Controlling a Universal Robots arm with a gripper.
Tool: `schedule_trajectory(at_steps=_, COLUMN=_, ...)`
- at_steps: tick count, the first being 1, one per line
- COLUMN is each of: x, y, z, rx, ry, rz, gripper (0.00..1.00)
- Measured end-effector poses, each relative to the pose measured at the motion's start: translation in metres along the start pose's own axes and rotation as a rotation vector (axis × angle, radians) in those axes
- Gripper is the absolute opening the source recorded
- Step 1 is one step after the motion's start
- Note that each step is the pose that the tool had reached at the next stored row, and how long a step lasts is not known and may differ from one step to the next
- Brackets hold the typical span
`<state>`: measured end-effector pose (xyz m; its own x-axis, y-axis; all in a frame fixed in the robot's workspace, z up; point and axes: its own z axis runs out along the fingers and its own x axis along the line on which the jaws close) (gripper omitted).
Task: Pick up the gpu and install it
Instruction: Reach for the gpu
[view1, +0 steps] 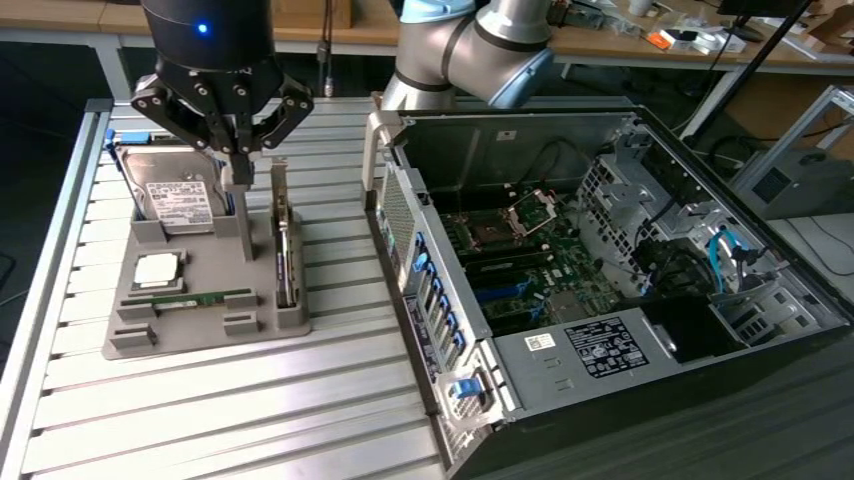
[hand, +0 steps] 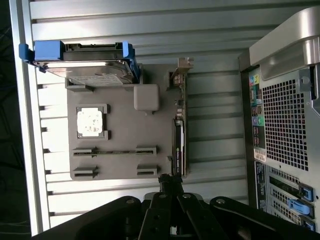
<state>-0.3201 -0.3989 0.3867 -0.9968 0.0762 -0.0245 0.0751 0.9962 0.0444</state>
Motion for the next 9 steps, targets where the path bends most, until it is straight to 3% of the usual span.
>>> schedule_trajectory(at_steps=9, x=0.0085, y=-0.0006, z=0.0, rx=0.0, ry=0.0, rz=0.0, gripper=0.11)
